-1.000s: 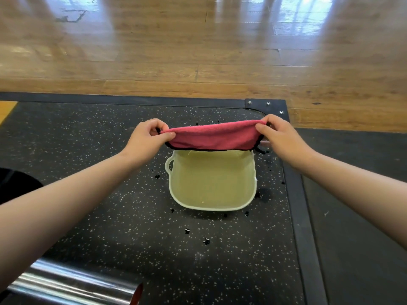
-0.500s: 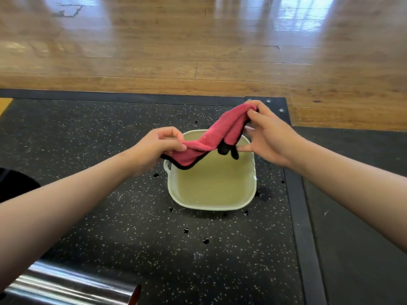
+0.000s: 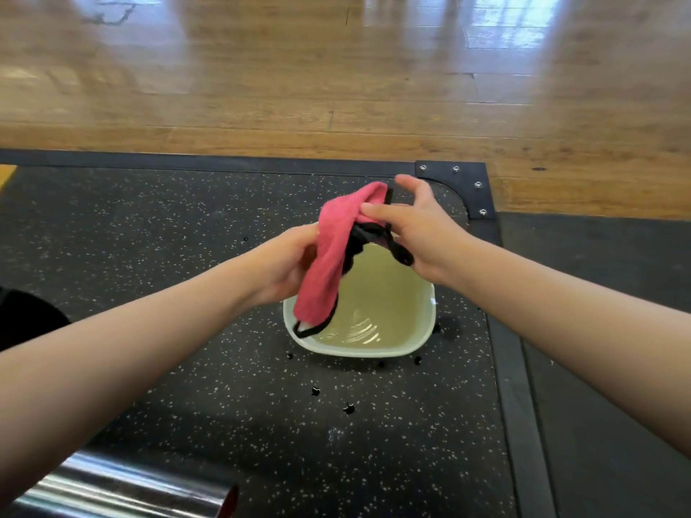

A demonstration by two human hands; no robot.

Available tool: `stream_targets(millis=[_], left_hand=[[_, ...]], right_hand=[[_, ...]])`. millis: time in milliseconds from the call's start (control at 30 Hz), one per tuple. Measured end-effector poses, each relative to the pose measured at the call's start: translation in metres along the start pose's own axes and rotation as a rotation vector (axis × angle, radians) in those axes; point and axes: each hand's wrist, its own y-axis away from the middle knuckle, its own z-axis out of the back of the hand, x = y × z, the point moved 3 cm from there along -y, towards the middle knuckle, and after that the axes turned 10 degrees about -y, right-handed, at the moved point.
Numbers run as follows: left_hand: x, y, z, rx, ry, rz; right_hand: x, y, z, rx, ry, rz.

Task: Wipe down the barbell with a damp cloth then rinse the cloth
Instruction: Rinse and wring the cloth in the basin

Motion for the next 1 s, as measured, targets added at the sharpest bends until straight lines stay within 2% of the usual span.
stream_targets(millis=[67, 133, 200, 267, 367, 467, 633, 867, 1000], left_hand=[[-0.005, -0.001, 0.004, -0.065, -0.012, -0.051], [-0.007, -0.004, 0.007, -0.087, -0.046, -0.087], [-0.006, -0.006, 0.008, -0.107, -0.043, -0.089], [-0.004, -0.008, 0.006, -0.112, -0.043, -0.070], [-0.008, -0.007, 0.007, -0.169, -0.049, -0.067], [-0.012, -0.007, 0.012, -0.232, -0.140, -0.118], [-0.005, -0.002, 0.008, -0.249, -0.290, -0.171], [0.001, -0.001, 0.011, -0.278, -0.404, -0.216], [0.001, -0.003, 0.014, -0.270, -0.267, -0.216]], right_hand=[[0.000, 0.005, 0.008, -0.149, 0.255, 0.065], [-0.001, 0.012, 0.010, -0.155, 0.380, 0.112], [-0.007, 0.019, 0.001, 0.010, 0.309, 0.076], [-0.014, 0.022, -0.007, 0.103, 0.211, 0.022], [-0.019, 0.022, -0.010, 0.132, 0.062, -0.017], [-0.015, 0.018, -0.007, 0.119, 0.003, 0.040], [-0.013, 0.010, 0.000, 0.054, 0.078, 0.070], [-0.018, -0.001, -0.001, 0.091, 0.397, 0.038], [-0.016, -0.004, 0.002, 0.121, 0.332, 0.038]])
